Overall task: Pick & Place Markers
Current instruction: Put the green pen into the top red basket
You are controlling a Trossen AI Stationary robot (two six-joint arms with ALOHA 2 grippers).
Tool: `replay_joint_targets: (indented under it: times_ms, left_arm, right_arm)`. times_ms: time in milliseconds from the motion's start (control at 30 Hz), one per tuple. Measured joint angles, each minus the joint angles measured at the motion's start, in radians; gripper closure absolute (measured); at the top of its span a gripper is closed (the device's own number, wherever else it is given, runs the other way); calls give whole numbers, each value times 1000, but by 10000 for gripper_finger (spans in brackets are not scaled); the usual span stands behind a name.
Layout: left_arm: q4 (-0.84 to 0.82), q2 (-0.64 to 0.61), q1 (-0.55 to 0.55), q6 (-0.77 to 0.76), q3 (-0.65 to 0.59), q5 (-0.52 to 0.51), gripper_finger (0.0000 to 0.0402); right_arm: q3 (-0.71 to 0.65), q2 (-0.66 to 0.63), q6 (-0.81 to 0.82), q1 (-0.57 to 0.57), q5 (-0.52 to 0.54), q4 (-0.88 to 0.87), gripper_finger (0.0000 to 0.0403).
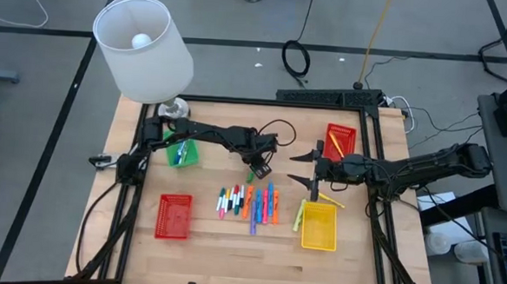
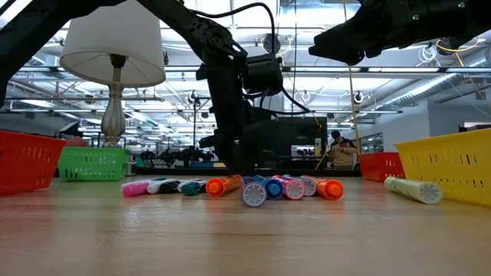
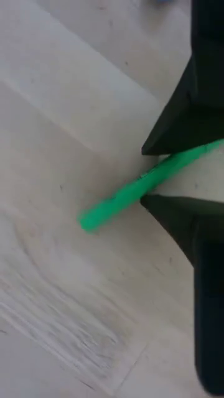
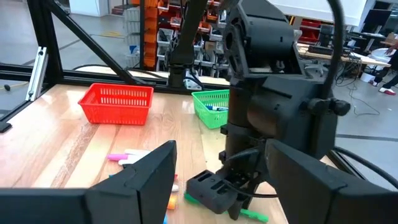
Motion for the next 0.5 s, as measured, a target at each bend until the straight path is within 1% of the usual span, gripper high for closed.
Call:
replay_joint_targets:
  times_ms: [67,233,333,400,500]
  left_arm:
    - [-5,0,7,-10,0,27,314]
    - [-9,-3,15,-6,0,48,382]
    - [-14,-13,19,67,-1,52,383]
    - [-30,-44,19,137,-1,37,374]
    - [-64,-91,16,190,-2,4,370]
  right_arm:
    - [0,0,0,0,1,0,165]
    - [0,0,0,0,2,-7,165]
    - [0,0,0,0,2,-8,165]
    - [0,0,0,0,3,-10,165]
    - [0,0,0,0,3,-16,165]
